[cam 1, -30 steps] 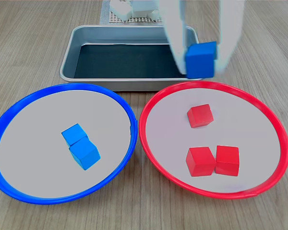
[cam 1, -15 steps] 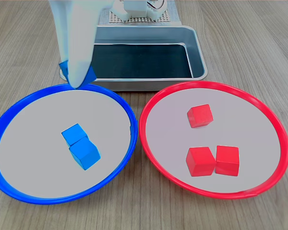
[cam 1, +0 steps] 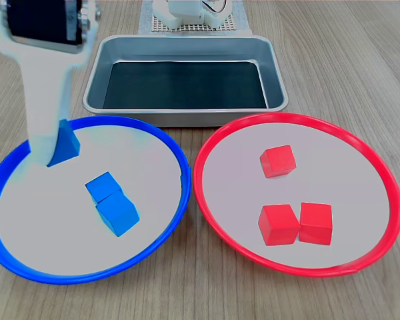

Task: Relocate any blue block in the red dish to the blue dish, correcting any misplacements.

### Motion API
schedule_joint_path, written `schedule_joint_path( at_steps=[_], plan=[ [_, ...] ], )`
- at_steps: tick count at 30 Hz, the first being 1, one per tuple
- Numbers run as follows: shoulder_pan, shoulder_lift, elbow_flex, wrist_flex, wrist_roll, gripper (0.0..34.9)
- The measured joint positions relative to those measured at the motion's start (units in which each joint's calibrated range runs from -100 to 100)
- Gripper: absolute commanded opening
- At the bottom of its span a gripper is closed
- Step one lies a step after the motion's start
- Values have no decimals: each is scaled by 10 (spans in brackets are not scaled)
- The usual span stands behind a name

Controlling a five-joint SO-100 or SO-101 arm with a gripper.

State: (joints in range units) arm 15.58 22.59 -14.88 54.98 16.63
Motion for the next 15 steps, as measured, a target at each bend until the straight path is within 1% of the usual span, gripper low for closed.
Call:
schedule_joint_path(
  at_steps=[10, 15],
  plan=[
    [0, 87, -93, 0, -46, 0],
    [15, 116, -118, -15, -56, 0]
  ],
)
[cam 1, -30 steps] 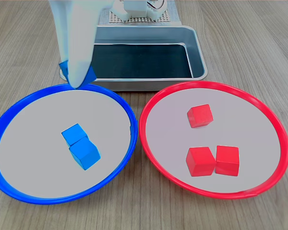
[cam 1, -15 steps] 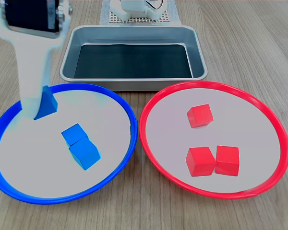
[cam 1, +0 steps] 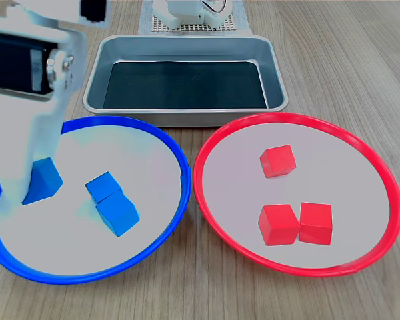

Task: Relocate any blue block in the red dish to the blue dish, correcting any misplacements.

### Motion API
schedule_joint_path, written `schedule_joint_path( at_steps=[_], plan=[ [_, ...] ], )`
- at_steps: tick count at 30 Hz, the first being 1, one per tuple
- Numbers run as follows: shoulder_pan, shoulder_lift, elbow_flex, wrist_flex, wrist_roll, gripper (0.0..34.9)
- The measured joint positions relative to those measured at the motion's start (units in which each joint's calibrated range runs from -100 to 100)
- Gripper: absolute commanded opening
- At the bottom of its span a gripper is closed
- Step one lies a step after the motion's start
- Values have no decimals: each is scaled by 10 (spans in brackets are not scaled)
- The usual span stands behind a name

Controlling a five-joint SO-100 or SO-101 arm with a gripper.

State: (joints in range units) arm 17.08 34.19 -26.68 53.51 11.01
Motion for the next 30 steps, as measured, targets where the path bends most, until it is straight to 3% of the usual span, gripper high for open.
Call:
schedule_joint_path(
  at_steps=[19, 22, 24, 30],
  plan=[
    [-15, 38, -26, -7, -8, 6],
    [-20, 38, -26, -6, -9, 56],
    [-27, 38, -26, 2, -11, 109],
    [-33, 38, -29, 43, -11, 140]
  ],
)
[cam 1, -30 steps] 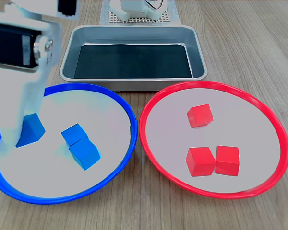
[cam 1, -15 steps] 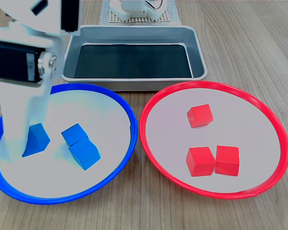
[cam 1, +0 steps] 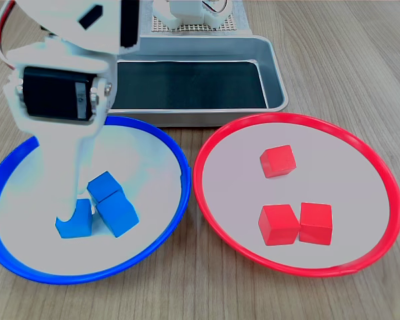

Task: Relocate any blue block in the red dish to the blue dish, correcting any misplacements.

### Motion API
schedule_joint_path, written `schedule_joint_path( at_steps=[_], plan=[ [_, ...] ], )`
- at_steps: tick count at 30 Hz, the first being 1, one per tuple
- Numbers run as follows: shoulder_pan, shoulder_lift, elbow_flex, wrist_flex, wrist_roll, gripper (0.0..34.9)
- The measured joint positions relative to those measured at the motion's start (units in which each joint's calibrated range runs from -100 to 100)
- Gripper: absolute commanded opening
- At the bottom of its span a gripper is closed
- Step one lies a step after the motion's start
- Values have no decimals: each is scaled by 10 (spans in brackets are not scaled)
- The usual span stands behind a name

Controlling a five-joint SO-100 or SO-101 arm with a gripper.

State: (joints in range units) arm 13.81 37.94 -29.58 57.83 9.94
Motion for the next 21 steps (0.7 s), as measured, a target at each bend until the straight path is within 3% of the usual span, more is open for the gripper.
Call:
schedule_joint_path(
  at_steps=[2, 4, 9, 16, 21],
  plan=[
    [2, 0, -1, 10, 0, 139],
    [3, 0, -1, 14, 0, 116],
    [1, -14, 7, 13, 3, 0],
    [-30, -181, 147, -34, 4, 0],
    [-56, -423, 387, -140, -6, 0]
  ],
)
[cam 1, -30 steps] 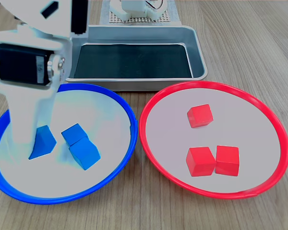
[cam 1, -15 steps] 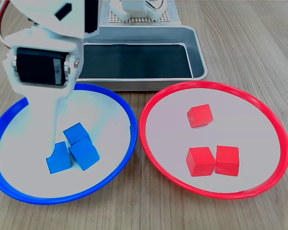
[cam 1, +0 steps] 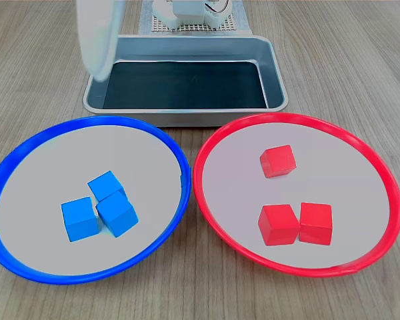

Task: Relocate any blue block in the red dish to the blue dish, correcting any misplacements.

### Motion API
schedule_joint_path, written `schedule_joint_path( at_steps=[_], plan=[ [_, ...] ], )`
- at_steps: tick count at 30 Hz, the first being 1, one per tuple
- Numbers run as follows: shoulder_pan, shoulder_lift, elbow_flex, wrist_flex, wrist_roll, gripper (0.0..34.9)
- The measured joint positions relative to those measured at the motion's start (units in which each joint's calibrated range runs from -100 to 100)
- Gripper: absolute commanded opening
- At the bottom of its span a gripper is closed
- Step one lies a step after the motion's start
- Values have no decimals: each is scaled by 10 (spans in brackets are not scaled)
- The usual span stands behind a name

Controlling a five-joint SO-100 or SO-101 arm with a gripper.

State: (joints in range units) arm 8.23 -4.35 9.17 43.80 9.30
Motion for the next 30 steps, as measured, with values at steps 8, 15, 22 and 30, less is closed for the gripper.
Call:
schedule_joint_path(
  at_steps=[8, 15, 22, 30],
  plan=[
    [-37, -257, 284, -33, -25, 0],
    [-76, -477, 493, -42, -72, 0],
    [-114, -661, 663, -43, -105, 0],
    [-112, -771, 789, -12, -92, 0]
  ],
)
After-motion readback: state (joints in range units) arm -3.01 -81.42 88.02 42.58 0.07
